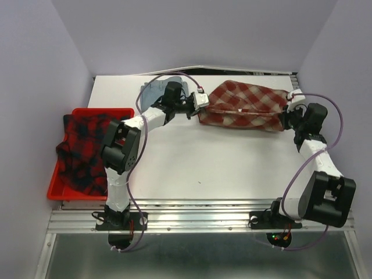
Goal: Fold and stack the skirts
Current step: Flatten the skirt out
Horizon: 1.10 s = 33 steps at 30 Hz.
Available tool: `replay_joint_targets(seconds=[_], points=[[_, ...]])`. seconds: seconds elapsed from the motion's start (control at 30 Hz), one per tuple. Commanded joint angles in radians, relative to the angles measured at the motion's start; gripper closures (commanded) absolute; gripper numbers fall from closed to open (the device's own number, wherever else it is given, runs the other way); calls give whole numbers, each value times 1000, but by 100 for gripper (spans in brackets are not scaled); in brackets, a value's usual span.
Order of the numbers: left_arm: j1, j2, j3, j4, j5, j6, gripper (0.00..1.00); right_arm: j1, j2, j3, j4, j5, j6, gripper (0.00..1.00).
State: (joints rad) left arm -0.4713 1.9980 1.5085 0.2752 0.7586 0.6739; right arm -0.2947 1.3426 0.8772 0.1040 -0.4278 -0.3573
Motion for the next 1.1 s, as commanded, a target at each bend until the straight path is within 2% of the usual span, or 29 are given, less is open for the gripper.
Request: replay_joint_targets(seconds=[0.0, 0.13, 0.17, 0.37, 0.43, 0.6, 0.87, 0.97, 1.07], points=[[5, -195, -97, -67, 50, 72, 91, -44, -209, -66, 138, 98, -177, 99], [2, -254, -85, -154, 71, 4, 99, -44, -229, 6, 100, 159, -134, 99], [3, -290, -73, -184, 70, -17, 100, -44, -229, 66, 92, 175, -123, 99], [19, -427, 100, -215, -5, -235, 100, -44, -221, 333, -7, 234, -49, 99], [23, -472, 166, -183, -80, -283, 100, -44, -205, 449, -21, 263, -22, 99], [31, -565, 193, -42, -179, -336, 100, -44, -174, 644, -30, 310, 6, 99], [31, -565, 119, 13, -197, -343, 100, -44, -131, 675, -41, 330, -14, 99], [31, -495, 110, 51, -223, -352, 100, -44, -94, 637, -37, 336, -28, 99], [31, -405, 183, 68, -234, -361, 100, -44, -11, 635, -21, 377, -26, 99]])
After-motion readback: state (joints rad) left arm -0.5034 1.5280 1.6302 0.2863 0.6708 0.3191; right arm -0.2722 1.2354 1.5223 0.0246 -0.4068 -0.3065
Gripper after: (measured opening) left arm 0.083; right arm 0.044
